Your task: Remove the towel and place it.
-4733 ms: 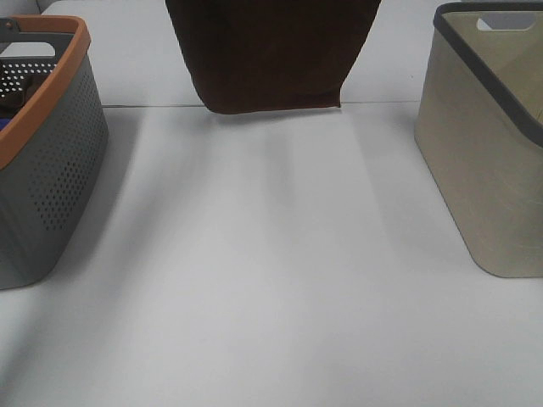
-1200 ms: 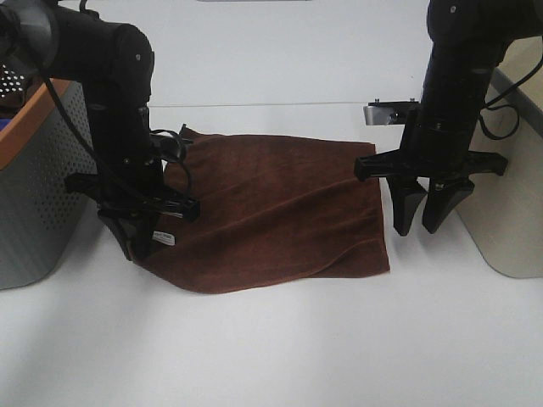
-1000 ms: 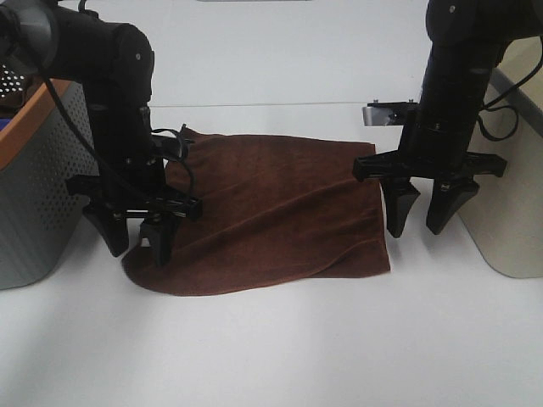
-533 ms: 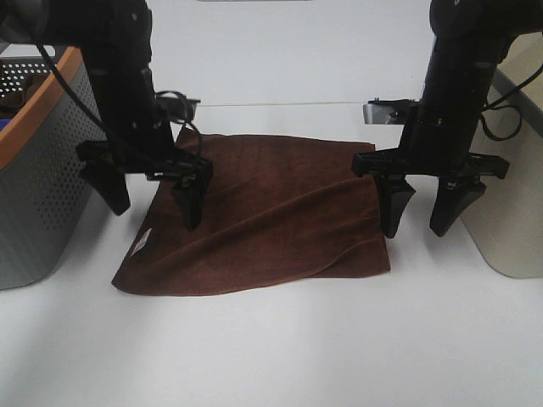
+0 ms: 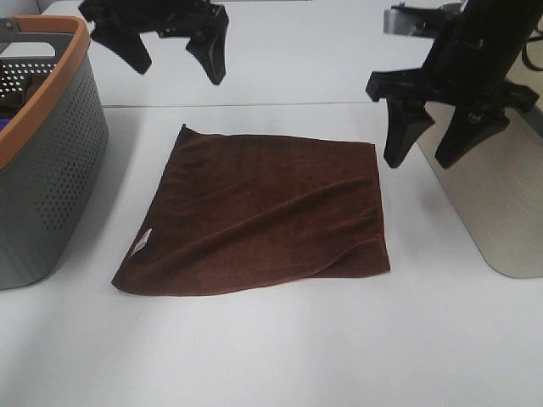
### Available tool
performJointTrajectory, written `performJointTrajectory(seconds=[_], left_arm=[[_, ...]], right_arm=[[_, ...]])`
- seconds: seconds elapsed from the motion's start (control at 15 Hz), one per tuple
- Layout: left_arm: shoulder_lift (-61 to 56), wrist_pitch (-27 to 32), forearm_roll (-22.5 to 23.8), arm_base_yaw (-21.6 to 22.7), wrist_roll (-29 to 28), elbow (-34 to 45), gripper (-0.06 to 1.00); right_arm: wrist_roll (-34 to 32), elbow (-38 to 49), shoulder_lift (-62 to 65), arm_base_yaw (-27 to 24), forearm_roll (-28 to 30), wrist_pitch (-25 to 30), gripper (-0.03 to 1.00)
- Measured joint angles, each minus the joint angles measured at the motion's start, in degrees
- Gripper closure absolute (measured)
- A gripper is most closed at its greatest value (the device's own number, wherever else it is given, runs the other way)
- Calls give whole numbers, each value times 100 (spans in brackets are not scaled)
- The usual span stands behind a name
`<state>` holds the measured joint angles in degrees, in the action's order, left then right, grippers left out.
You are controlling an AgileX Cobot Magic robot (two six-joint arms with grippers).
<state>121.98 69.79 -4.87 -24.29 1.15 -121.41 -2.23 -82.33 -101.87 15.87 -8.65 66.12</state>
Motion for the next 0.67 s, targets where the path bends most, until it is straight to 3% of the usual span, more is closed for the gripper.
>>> performJointTrajectory(seconds=[0.33,0.53,0.67], left_arm=[[-917,17,951,178,-160,-189,-2],[-1621,11,1003,458,-218,-46,-2],[-2286,11,1014,556,-235,653,-2]], right_arm=[[-29,-97,1134,0,865,-567,38],[-281,-97,1610,0,1610,-218,38],[-476,29,1931,0,2000,126,38]])
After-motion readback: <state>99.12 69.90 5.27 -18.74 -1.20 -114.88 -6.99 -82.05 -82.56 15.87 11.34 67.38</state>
